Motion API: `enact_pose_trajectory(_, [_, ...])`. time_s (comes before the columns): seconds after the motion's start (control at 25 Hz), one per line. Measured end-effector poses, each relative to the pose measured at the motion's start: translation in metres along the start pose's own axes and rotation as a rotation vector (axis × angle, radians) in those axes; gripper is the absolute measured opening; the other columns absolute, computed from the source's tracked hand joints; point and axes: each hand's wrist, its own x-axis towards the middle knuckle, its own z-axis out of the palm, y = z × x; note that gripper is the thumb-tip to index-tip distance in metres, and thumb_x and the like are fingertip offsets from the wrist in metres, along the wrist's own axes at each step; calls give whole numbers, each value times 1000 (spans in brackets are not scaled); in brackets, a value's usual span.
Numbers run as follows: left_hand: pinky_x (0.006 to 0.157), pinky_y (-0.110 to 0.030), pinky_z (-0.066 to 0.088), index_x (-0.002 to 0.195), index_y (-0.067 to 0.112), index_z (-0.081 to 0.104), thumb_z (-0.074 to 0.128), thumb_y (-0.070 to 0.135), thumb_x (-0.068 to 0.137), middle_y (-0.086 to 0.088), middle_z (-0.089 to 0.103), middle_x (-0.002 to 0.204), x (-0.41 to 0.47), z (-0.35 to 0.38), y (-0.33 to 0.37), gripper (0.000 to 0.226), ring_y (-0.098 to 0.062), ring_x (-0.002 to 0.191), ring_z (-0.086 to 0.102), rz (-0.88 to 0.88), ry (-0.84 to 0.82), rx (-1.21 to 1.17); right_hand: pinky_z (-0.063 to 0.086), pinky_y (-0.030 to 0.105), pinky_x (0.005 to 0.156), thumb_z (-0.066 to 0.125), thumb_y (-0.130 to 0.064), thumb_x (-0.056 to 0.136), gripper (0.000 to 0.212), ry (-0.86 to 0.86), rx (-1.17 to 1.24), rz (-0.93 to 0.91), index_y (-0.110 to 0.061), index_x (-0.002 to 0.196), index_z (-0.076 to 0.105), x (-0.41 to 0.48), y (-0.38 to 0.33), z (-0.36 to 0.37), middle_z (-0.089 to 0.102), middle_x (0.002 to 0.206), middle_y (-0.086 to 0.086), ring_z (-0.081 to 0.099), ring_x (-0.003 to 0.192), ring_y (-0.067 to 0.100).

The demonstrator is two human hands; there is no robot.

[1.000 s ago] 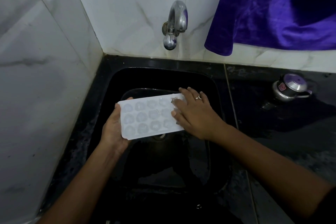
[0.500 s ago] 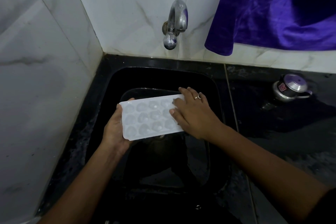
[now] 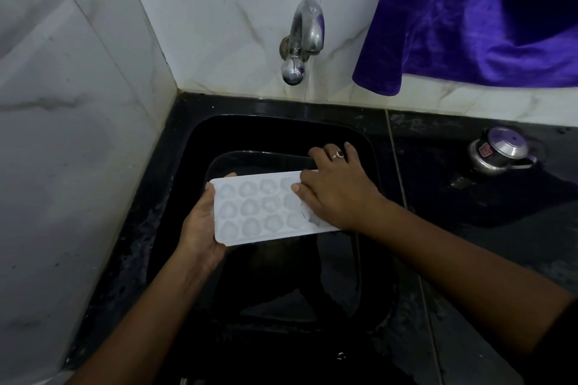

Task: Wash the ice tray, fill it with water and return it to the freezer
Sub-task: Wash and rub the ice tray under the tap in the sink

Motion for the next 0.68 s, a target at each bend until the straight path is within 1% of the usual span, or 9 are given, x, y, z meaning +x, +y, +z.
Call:
enact_pose_trajectory(0.08, [69,-46,65,129,21,68,48,50,102,-13,76,124,3,-2,0,44,-33,102,78,-3,21,-40,13,66,123,3,-63,96,79,-16,-44,-26,-30,135,64,-4,-6,2,31,164,12,26,151,37])
enact_pose_trajectory(0.12, [70,-47,65,130,22,68,44,49,106,-14,75,125,3,-4,2,44,-34,104,77,2,40,-55,10,65,124,5,-65,97,77,-45,45,-30,-33,142,59,-6,-6,4,24,168,11,18,155,37])
enact_pose_trajectory(0.2, [71,-47,65,130,22,69,40,49,109,-13,76,125,4,-9,5,44,-34,104,77,13,41,-60,9,60,126,20,-66,104,59,-141,416,36,-42,145,54,-10,1,6,17,171,5,9,157,32])
enact_pose_trajectory(0.28, [69,-46,65,127,23,70,42,50,108,-12,76,124,2,-9,6,44,-32,101,78,0,27,-53,16,56,125,31,-59,107,45,-194,685,125,-42,135,63,-6,10,3,27,164,0,18,153,29])
enact_pose_trajectory(0.32, [68,-45,65,127,22,69,43,50,107,-12,77,123,0,-8,4,44,-31,100,78,-3,24,-42,19,54,124,32,-57,108,44,-200,641,140,-39,129,66,-3,11,0,33,158,0,24,149,29])
enact_pose_trajectory(0.44, [67,-44,65,129,21,68,43,50,106,-12,77,121,-1,-2,-3,45,-31,100,78,-1,32,-27,15,58,124,25,-56,108,51,-91,82,22,-35,129,65,0,2,-3,33,159,7,27,149,34])
enact_pose_trajectory(0.52, [67,-44,65,129,21,68,41,50,107,-12,77,121,0,0,0,45,-31,99,79,6,35,-41,10,63,124,24,-56,108,53,-49,11,-8,-34,138,61,-5,-2,-1,24,168,11,17,155,36])
enact_pose_trajectory(0.6, [66,-43,65,128,22,68,40,49,108,-10,78,120,1,-4,5,44,-30,99,79,28,33,-32,10,58,126,28,-57,109,48,-129,326,38,-38,142,57,-10,2,0,20,169,6,12,156,32])
enact_pose_trajectory(0.68, [66,-43,65,129,22,68,41,50,107,-10,78,121,-1,-6,7,44,-29,99,79,33,26,-11,20,52,125,34,-56,108,41,-214,685,106,-42,133,63,-8,12,-1,31,160,-1,25,149,28])
